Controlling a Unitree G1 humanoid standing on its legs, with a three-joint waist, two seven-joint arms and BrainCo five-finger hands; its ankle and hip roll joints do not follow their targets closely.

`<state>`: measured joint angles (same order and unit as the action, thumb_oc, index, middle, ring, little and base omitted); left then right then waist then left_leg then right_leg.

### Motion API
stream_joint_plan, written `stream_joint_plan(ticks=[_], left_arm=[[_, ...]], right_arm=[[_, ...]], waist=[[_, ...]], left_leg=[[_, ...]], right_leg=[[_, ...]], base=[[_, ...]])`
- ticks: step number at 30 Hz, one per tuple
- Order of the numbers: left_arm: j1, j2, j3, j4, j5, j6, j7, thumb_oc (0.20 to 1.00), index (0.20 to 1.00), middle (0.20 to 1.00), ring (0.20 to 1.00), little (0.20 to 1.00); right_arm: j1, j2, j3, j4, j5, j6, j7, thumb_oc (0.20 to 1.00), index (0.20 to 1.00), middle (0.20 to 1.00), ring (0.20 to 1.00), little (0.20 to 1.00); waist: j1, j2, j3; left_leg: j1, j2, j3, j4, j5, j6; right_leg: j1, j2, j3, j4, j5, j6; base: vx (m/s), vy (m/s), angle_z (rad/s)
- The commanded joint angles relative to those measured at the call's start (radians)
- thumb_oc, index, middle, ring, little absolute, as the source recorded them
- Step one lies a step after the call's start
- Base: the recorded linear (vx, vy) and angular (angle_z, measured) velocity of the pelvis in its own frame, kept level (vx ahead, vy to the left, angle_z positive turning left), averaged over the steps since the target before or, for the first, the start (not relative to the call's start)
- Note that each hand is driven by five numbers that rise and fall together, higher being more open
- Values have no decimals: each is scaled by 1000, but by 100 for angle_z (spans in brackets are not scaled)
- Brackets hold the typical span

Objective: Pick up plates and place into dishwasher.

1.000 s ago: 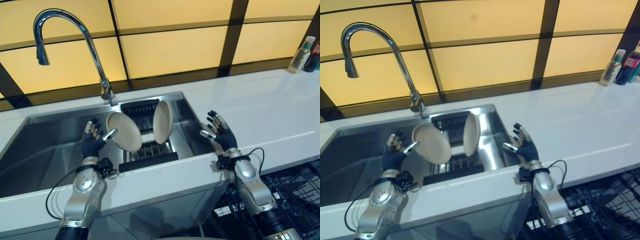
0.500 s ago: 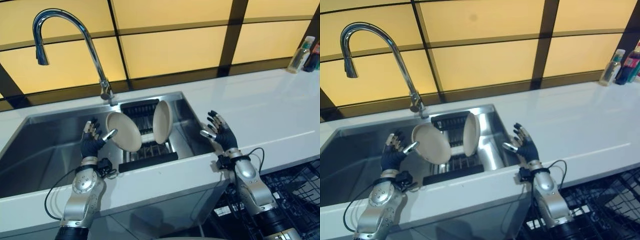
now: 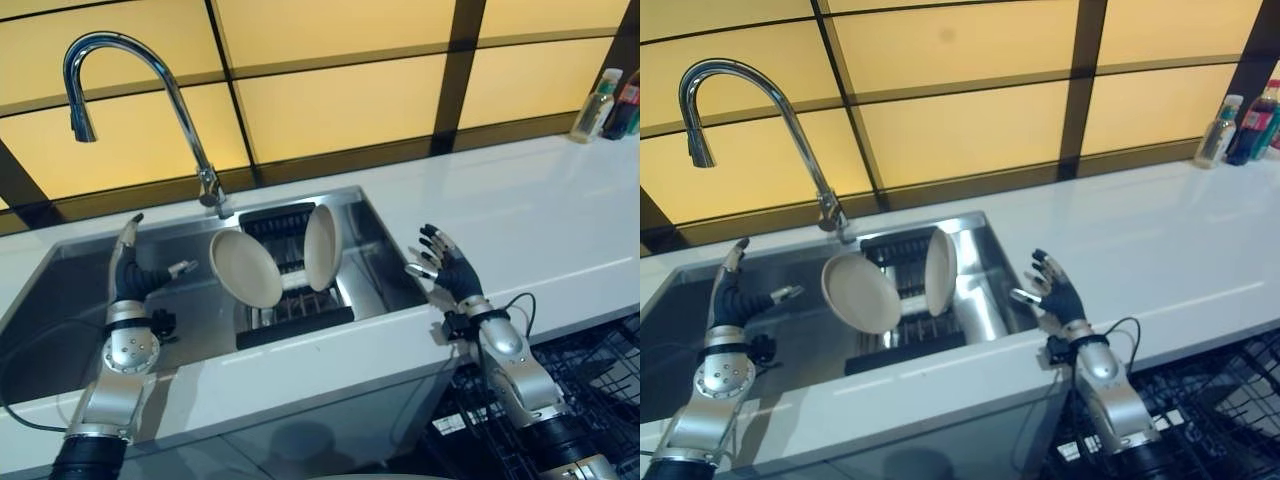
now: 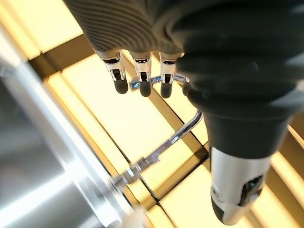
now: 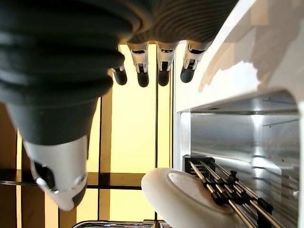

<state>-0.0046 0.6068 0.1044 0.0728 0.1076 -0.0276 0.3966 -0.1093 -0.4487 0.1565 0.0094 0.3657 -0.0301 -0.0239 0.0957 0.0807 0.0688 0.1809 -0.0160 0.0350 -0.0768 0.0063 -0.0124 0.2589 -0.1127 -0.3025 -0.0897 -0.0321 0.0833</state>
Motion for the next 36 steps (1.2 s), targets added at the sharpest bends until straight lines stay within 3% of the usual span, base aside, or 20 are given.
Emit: stream_joint_plan(ticks=[1, 5, 17, 27, 36], left_arm=[[-68, 108, 35, 76, 124, -20, 42, 1000, 1000, 1000, 1000, 1000], [-73, 170, 9, 92, 271, -10, 45, 1000, 1000, 1000, 1000, 1000], [-149, 384, -211, 214, 562, -111, 95, 1000, 1000, 1000, 1000, 1000], [-201, 436, -363, 252, 716, -225, 185, 1000, 1000, 1000, 1000, 1000], [-206, 445, -437, 267, 790, -248, 132, 1000, 1000, 1000, 1000, 1000]], right_arm=[[-28, -24, -31, -69, 22, -32, 8, 1000, 1000, 1000, 1000, 1000], [-19, -36, -33, -67, 30, -31, 14, 1000, 1000, 1000, 1000, 1000], [-18, -98, -8, -32, 71, -49, 13, 1000, 1000, 1000, 1000, 1000], [-4, -132, -5, -13, 90, -54, 20, 1000, 1000, 1000, 1000, 1000], [1, -154, -3, 4, 98, -61, 20, 1000, 1000, 1000, 1000, 1000]], waist=[[-17, -18, -57], [-25, -11, -59], [-66, 10, -55], [-98, 18, -47], [-110, 17, -42]], left_leg=[[-46, 27, 23, 51, -68, -36], [-49, 22, 29, 50, -69, -34], [-46, 10, 69, 46, -78, -23], [-46, 4, 105, 44, -84, -15], [-46, 0, 122, 40, -85, -6]], right_leg=[[-107, -2, 7, 100, -64, -14], [-112, -5, 11, 101, -63, -9], [-129, -15, 35, 99, -49, 6], [-141, -21, 55, 94, -38, 15], [-148, -27, 65, 88, -29, 24]], base=[[41, 51, -2], [46, 45, -1], [54, 49, -2], [65, 43, -4], [42, 37, -5]])
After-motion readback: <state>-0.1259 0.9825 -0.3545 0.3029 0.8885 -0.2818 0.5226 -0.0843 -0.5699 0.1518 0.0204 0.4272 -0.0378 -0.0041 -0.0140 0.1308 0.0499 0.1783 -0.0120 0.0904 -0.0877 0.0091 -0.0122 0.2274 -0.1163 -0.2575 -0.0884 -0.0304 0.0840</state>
